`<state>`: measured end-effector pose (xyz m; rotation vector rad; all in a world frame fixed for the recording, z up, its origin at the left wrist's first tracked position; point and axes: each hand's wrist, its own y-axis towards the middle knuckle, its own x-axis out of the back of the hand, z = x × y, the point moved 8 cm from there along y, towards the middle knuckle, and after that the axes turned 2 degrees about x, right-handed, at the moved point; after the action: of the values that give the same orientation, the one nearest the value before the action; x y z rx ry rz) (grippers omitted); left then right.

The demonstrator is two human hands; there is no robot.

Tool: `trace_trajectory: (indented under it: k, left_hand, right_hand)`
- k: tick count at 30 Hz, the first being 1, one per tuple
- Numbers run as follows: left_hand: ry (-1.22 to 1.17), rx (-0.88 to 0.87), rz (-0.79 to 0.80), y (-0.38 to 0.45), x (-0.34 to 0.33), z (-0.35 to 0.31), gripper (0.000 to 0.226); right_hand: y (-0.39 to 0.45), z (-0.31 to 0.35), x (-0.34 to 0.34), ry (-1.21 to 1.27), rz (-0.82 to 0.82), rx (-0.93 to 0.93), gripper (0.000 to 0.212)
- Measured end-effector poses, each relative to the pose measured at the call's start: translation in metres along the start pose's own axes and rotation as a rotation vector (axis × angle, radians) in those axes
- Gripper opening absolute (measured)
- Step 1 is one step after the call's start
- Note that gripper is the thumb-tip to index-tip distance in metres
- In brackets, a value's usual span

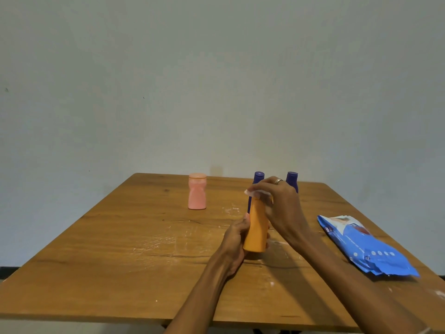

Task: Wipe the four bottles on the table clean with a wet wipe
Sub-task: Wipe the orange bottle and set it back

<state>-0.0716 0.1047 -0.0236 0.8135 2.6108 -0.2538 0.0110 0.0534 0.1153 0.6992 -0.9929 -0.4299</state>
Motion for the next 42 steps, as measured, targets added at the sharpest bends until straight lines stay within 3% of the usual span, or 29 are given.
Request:
trace_trajectory:
  k: [6, 11, 15, 18, 22, 27, 31, 37, 42]
  left_hand:
    - [0.029, 0.006, -0.014, 0.0, 0.0, 0.002, 0.038]
    - [-0.184, 0.042, -0.069, 0.002, 0.014, 0.007, 0.045]
    - [-0.278, 0.028, -0.049, 0.0, 0.016, 0.0, 0.059]
    - [-0.219, 0.058, -0.045, 0.002, 0.011, 0.003, 0.054]
    - [-0.264, 0.092, -0.028, 0.002, 0.009, 0.01, 0.049]
    - [-0.379, 0.077, -0.007, -0.001, 0.007, 0.006, 0.049]
    - [-0.325, 0.062, -0.034, 0.001, 0.012, 0.007, 0.047]
    - [-0.23, 0.058, -0.049, 0.002, 0.01, 0.003, 0.047]
    - [-0.251, 0.058, -0.052, 0.001, 0.007, 0.003, 0.047]
  right_hand:
    - [-0.022, -0.003, -0.007, -0.131, 0.02, 0.061, 0.045]
    - [-0.061, 0.013, -0.032, -0.139, 0.197, 0.104, 0.055]
    - [-0.091, 0.021, -0.043, -0.137, 0.261, 0.081, 0.039]
    - [-0.092, 0.023, -0.041, -0.171, 0.263, 0.084, 0.038]
    - [-0.065, 0.01, -0.034, -0.177, 0.205, 0.0, 0.047]
    - [-0.043, 0.009, -0.031, -0.14, 0.094, -0.037, 0.041]
    - [-0.066, 0.013, -0.039, -0.133, 0.14, 0.022, 0.048]
    - [-0.104, 0.019, -0.051, -0.137, 0.259, 0.035, 0.025]
    - [-0.108, 0.012, -0.053, -0.101, 0.264, -0.006, 0.032]
